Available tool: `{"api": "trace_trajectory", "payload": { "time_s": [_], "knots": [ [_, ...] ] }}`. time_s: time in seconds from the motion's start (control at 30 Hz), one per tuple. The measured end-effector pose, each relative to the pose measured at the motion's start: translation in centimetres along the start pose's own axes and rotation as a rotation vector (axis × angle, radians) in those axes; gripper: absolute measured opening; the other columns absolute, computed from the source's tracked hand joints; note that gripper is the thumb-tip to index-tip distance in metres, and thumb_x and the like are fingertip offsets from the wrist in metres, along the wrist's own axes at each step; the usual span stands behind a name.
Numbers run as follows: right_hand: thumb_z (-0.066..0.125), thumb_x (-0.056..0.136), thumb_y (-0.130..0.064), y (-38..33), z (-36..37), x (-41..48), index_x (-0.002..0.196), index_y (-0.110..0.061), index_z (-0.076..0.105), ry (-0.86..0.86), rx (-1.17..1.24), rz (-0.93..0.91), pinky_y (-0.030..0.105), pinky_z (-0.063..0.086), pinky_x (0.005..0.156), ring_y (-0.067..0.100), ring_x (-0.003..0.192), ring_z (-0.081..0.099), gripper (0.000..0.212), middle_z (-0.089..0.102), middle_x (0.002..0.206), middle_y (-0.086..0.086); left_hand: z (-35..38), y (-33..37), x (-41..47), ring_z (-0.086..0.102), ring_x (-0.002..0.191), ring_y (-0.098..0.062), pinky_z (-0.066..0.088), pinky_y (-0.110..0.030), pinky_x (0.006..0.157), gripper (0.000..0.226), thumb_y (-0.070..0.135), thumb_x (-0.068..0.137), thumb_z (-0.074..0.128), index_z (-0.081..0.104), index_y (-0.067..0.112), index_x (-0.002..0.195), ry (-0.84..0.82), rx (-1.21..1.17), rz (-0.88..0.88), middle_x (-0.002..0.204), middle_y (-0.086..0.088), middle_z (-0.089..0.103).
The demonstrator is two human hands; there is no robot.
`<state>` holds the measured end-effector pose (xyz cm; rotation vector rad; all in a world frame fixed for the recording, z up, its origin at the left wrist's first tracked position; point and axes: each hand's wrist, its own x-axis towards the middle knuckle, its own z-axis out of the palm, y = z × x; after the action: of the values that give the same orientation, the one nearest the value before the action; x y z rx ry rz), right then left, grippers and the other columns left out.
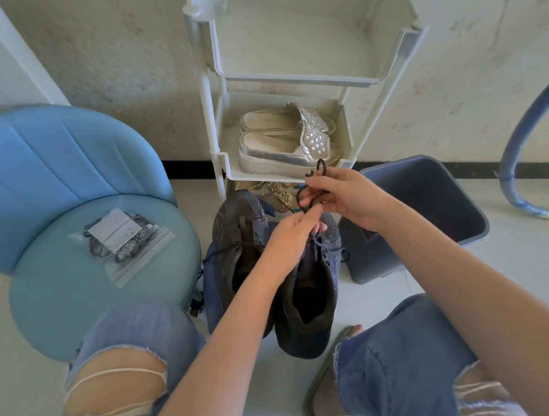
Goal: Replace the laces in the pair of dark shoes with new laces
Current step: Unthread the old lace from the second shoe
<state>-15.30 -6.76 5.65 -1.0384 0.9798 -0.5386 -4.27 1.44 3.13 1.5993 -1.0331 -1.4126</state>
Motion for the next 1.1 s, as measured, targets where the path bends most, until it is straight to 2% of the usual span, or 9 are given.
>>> {"api": "trace_trajectory", "payload": {
  "time_s": [0.23,0.33,0.4,0.53,0.67,0.8,0.9,0.97,1.1],
  "knots": [
    [0.063,0.087,-0.042,1.2,-2.1,-2.0,0.1,-0.017,0.063,-0.022,-0.097,0.16,0.027,0.04,0.088,0.014,0.087,0.053,0.028,0.057,0.096,-0.003,-1.7,2.6,-1.0,0.028,0.048,-0.012,0.029,-0.024,0.057,0.041,0.031,0.104,0.028,0.035,0.017,0.067,0.096,-0.608,0.106,0.044,0.01,0.027],
    [0.064,0.081,-0.005,1.7,0.3,-3.1,0.141,-0.017,0.035,-0.349,-0.097,0.132,0.036,0.039,0.1,0.023,0.116,0.05,0.068,0.05,0.131,0.007,-1.8,6.1,-1.1,0.03,0.039,-0.006,0.03,-0.017,0.043,0.042,0.035,0.103,0.028,0.039,0.016,0.067,-0.1,-1.062,0.094,0.04,0.011,0.028],
    [0.059,0.075,0.01,2.1,2.8,-3.8,0.132,0.012,0.037,-0.507,-0.221,0.129,0.041,0.044,0.099,0.042,0.111,0.054,0.061,0.052,0.124,0.031,-0.9,8.4,-1.1,0.033,0.037,-0.004,0.031,-0.014,0.038,0.041,0.036,0.103,0.029,0.041,0.017,0.068,-0.185,-1.167,0.074,0.039,0.01,0.032],
    [0.054,0.094,-0.003,2.5,4.2,-4.3,0.091,-0.001,0.065,-0.362,-0.408,0.031,0.023,0.051,0.087,0.018,0.077,0.07,0.011,0.069,0.085,0.017,-1.0,9.1,0.1,0.03,0.033,-0.003,0.025,-0.014,0.035,0.04,0.034,0.103,0.032,0.04,0.018,0.068,0.008,-0.842,0.03,0.037,0.01,0.031],
    [0.046,0.099,-0.006,1.0,-0.1,-2.8,0.09,-0.004,0.059,0.049,-0.04,0.016,0.034,0.058,0.064,0.006,0.037,0.031,0.015,0.032,0.046,-0.009,-3.9,4.6,0.7,0.043,0.044,-0.006,0.032,-0.016,0.039,0.039,0.029,0.103,0.031,0.051,0.017,0.072,0.275,0.067,0.047,0.053,0.006,0.049],
    [0.054,0.085,0.013,1.1,-2.0,-1.9,0.11,0.001,0.059,0.322,-0.044,-0.052,0.024,0.053,0.052,0.004,0.035,0.042,0.029,0.053,0.058,0.0,-3.6,1.0,-0.5,0.06,0.101,-0.031,0.046,-0.039,0.09,0.048,0.043,0.102,0.023,0.061,0.018,0.118,0.009,0.603,-0.041,0.104,-0.016,0.064],
    [0.05,0.086,0.014,1.2,-2.2,-1.0,0.111,-0.001,0.056,0.479,0.199,-0.132,0.021,0.045,0.047,0.005,0.037,0.042,0.029,0.051,0.07,0.008,-1.6,1.5,-1.8,0.063,0.095,-0.026,0.043,-0.04,0.098,0.054,0.065,0.092,0.029,0.072,0.034,0.095,-0.312,0.532,0.081,0.101,-0.019,0.067],
    [0.043,0.091,0.011,1.2,-1.7,-0.4,0.109,-0.003,0.056,0.378,0.375,-0.148,0.02,0.045,0.05,0.006,0.043,0.044,0.025,0.048,0.073,0.008,-0.9,1.8,-2.2,0.063,0.076,-0.004,0.045,-0.02,0.083,0.039,0.055,0.091,0.048,0.071,0.028,0.077,-0.331,0.441,0.234,0.075,0.006,0.067],
    [0.045,0.096,0.002,2.0,0.6,-0.8,0.111,0.002,0.056,0.081,0.014,-0.08,0.022,0.05,0.055,0.011,0.053,0.057,0.018,0.057,0.078,0.01,-2.6,2.1,-1.4,0.048,0.048,0.011,0.038,-0.009,0.05,0.028,0.033,0.099,0.045,0.058,0.027,0.074,0.089,-0.069,0.343,0.055,0.022,0.057]
  ]
}}
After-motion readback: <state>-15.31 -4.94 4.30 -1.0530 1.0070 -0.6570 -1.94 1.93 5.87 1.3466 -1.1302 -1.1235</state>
